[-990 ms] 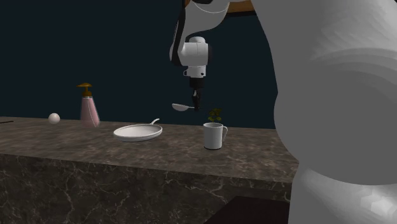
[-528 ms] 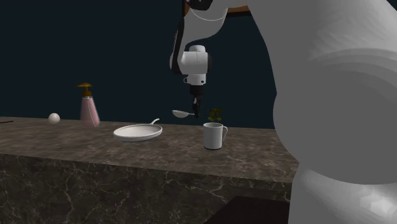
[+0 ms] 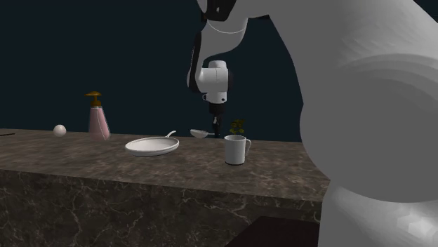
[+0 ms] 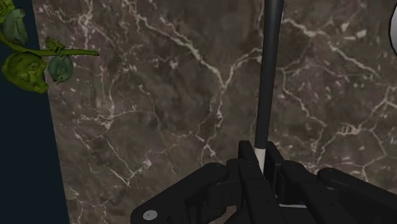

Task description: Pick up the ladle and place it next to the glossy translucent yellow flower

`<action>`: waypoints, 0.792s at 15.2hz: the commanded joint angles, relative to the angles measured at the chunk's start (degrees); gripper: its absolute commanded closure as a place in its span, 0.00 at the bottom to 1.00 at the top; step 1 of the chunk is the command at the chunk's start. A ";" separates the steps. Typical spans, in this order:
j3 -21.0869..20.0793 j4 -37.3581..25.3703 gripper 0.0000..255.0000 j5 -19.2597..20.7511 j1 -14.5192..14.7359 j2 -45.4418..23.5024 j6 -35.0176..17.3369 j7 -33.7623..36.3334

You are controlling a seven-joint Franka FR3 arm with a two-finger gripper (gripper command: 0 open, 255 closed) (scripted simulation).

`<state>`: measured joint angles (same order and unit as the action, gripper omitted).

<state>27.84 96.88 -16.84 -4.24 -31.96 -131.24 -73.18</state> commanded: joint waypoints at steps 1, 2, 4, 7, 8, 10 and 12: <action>-0.32 0.63 1.00 -0.47 -0.17 -0.68 -1.29 -0.31; -0.50 0.78 1.00 -0.72 -0.29 -1.11 -1.84 -0.46; -0.88 1.03 1.00 -1.22 -0.53 -1.98 -2.92 -0.75; -1.64 1.36 1.00 -2.18 -1.05 -3.75 -4.94 -1.31; -1.64 1.38 1.00 -2.18 -1.04 -3.74 -4.94 -1.31; -1.65 1.36 1.00 -2.18 -1.05 -3.75 -4.94 -1.31; -1.65 1.36 1.00 -2.18 -1.05 -3.75 -4.94 -1.31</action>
<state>26.20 98.24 -19.01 -5.28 -35.69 -136.15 -74.47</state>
